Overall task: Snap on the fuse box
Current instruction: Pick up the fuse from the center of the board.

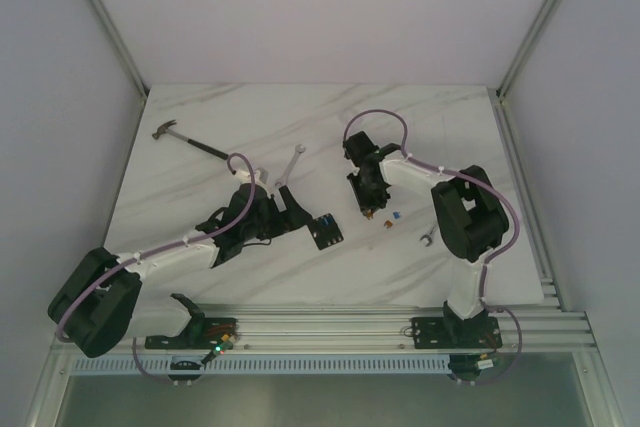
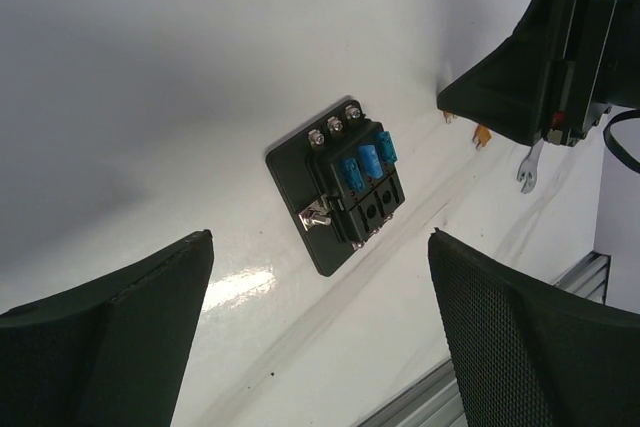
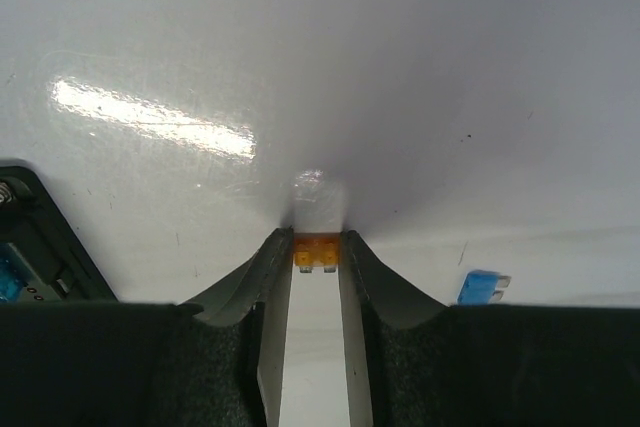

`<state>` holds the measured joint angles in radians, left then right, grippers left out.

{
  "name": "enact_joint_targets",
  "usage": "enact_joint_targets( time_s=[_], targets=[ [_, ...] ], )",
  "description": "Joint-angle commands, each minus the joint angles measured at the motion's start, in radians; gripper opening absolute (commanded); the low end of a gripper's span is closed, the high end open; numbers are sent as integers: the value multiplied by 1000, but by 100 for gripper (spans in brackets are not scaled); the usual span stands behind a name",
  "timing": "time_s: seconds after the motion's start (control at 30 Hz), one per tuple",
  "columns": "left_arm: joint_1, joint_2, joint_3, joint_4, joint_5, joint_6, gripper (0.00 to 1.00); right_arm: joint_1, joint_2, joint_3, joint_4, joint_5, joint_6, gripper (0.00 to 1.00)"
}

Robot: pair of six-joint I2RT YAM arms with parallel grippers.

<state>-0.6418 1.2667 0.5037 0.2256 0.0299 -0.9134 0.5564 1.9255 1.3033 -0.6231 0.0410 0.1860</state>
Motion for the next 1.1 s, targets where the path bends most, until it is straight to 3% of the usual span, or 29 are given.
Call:
enact_joint_targets(
  time_s=[0.0, 0.3, 0.53, 0.83, 1.07],
  targets=[
    [-7, -15, -6, 52, 25, 25, 96, 2, 8, -30, 0, -7, 27, 20],
    [-47, -8, -23, 221, 4, 30, 92, 28, -216, -76, 109, -13, 173, 20],
    [-101, -25, -34, 389, -94, 85, 84, 76, -362, -113, 227, -46, 297, 20],
    [-149, -13, -20, 547, -151, 199, 69, 132, -435, -125, 323, -66, 372, 21],
    [-159, 27, 1, 581, -156, 223, 56, 167, -444, -131, 364, -70, 394, 21]
  ],
)
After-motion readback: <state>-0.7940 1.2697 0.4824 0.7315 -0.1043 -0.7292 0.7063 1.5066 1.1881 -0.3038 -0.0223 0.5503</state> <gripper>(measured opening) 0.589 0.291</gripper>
